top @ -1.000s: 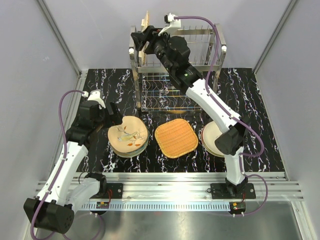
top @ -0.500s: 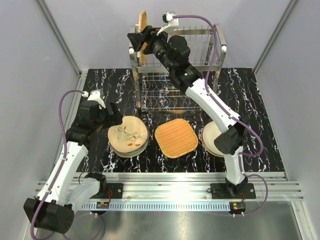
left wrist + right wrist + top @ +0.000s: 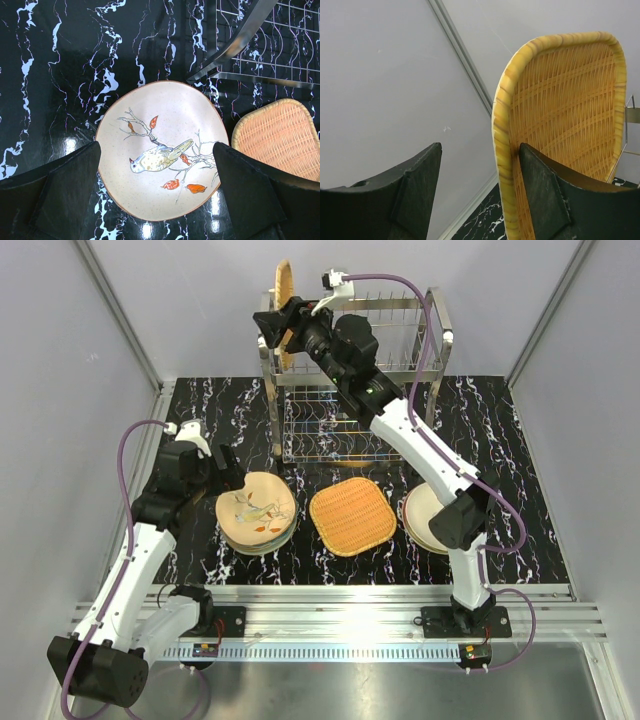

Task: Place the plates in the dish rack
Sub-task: Insert the plate into the dish rack, then grab a plate with the right arm

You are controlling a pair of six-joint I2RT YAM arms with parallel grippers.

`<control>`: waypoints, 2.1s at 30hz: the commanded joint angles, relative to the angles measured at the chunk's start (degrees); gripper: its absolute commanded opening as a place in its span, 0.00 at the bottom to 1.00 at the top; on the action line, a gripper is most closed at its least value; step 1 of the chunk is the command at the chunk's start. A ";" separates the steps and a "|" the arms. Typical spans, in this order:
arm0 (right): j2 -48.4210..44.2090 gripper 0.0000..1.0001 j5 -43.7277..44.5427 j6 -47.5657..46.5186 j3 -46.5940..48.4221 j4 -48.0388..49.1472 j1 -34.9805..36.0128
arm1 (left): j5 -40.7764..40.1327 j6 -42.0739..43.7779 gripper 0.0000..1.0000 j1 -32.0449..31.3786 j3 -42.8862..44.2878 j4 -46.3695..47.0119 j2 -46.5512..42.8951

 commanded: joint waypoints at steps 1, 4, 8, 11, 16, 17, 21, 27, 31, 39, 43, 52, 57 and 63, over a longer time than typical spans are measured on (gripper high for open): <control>-3.20 0.71 -1.76 -0.03 1.04 2.19 0.12 | 1.19 0.21 0.99 0.04 1.14 2.65 -0.46; -0.22 0.69 -4.13 -0.29 4.64 -0.70 0.12 | 1.19 0.21 0.99 0.04 1.13 2.65 -0.55; 1.37 0.65 -5.36 -0.29 7.02 -2.20 0.12 | 1.19 0.12 0.99 0.04 1.05 2.74 -0.37; 1.38 0.65 -3.35 -0.55 6.67 -3.08 0.12 | 2.58 0.12 0.99 0.04 0.96 2.91 -0.11; -1.08 0.69 0.08 -2.04 2.73 -1.68 0.12 | 2.68 0.12 0.99 0.04 0.96 2.91 0.07; -1.61 0.70 0.52 -2.31 2.02 -1.33 0.12 | 2.68 0.12 0.99 0.04 0.96 2.91 0.15; -4.33 0.73 0.79 -3.80 -0.79 0.86 0.12 | 2.60 0.12 0.99 -0.05 0.96 2.91 0.24; -8.55 0.78 0.00 -5.56 -5.19 3.68 0.12 | 2.68 0.12 0.99 0.04 0.96 2.91 0.42; -10.40 0.80 -1.49 -5.56 -6.59 4.12 0.12 | 2.25 0.21 0.99 0.04 0.96 2.83 0.59; -18.48 0.81 -3.17 -7.05 -14.59 5.27 0.12 | 2.24 0.56 0.99 0.39 1.22 2.65 0.77; -27.26 0.76 -2.47 -10.04 -24.58 4.83 0.21 | 4.08 1.35 0.99 0.65 0.96 3.44 0.42; -47.13 0.74 4.39 -18.66 -53.07 5.71 0.65 | 8.13 2.84 0.99 0.66 0.17 5.90 0.59; -52.23 0.68 2.82 -17.69 -65.45 3.69 0.82 | 7.35 3.90 0.99 0.66 0.87 5.38 1.39; -59.18 0.66 7.28 -18.30 -79.60 3.59 6.44 | 4.80 4.95 0.99 0.74 1.57 3.80 1.12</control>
